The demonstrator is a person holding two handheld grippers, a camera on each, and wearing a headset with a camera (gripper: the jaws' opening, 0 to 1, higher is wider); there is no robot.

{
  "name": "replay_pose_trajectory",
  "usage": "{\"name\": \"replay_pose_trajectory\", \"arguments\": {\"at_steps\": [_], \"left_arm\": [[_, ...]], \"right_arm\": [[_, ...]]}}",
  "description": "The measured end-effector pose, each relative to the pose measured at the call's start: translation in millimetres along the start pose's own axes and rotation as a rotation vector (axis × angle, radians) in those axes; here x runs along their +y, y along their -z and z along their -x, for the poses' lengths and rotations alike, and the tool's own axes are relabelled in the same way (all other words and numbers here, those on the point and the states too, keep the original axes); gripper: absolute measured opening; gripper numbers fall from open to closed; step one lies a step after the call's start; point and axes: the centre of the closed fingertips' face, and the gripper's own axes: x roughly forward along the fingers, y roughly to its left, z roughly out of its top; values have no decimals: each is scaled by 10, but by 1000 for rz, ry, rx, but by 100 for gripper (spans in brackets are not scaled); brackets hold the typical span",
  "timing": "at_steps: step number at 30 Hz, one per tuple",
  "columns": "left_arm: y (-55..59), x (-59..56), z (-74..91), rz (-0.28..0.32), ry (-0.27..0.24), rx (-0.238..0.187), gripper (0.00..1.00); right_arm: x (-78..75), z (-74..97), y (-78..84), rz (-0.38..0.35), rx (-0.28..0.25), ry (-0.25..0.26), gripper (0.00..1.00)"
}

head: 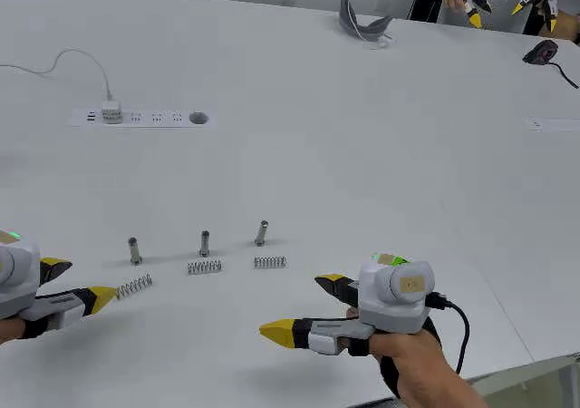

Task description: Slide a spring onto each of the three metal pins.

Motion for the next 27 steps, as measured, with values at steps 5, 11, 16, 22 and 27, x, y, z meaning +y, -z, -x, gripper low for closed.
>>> {"name": "replay_pose_trajectory", "arguments": {"at_steps": [5,11,16,22,27], "left_arm": [[8,8,116,37,-11,-19,58],[92,6,198,38,1,0,67],[120,-64,255,30,19,1,75],[143,-124,242,30,41,2,78],[173,-196,192,7,60,25,82]], "right_arm": [[24,-33,-19,1,-2,-5,85],[40,-70,-26,6,-1,-9,85],[58,-75,-24,10,2,-10,85],[65,-64,7,11,10,-8,85],[65,-41,21,8,10,-3,85]]}}
